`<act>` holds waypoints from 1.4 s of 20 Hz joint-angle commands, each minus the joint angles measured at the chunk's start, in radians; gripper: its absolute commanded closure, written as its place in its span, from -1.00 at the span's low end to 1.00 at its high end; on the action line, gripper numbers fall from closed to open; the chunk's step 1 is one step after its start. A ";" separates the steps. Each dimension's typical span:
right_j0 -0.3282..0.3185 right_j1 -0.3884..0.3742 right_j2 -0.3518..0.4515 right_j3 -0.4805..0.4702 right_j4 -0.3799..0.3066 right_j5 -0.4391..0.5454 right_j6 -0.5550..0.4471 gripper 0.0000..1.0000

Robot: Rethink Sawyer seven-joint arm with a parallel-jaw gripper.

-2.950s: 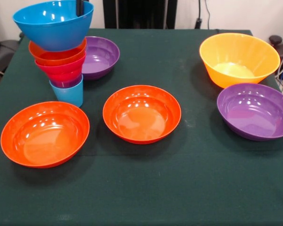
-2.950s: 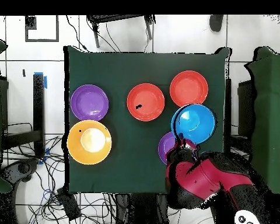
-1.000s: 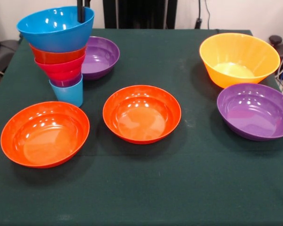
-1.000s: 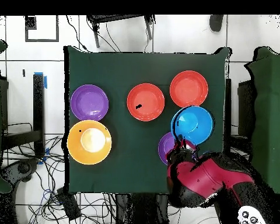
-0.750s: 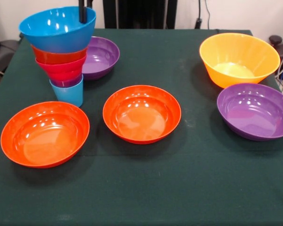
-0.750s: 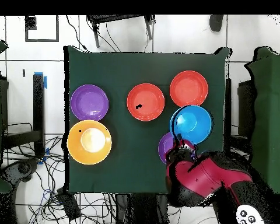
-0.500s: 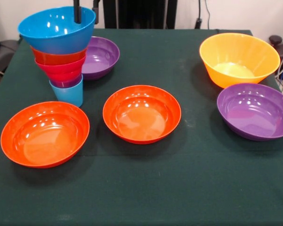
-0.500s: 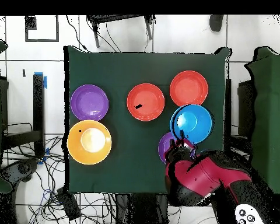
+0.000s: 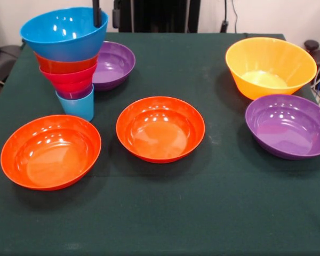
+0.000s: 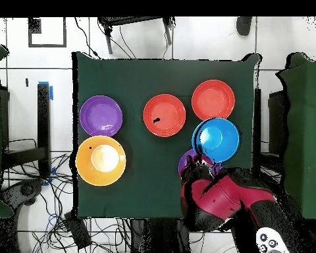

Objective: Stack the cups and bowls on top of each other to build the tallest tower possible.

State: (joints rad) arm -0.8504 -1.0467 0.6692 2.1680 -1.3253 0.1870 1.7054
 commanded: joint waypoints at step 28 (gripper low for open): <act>-0.077 -0.105 0.140 0.015 0.114 -0.018 -0.097 -1.00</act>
State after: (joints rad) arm -0.9127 -1.1664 0.7063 2.1685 -1.2572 0.1041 1.7054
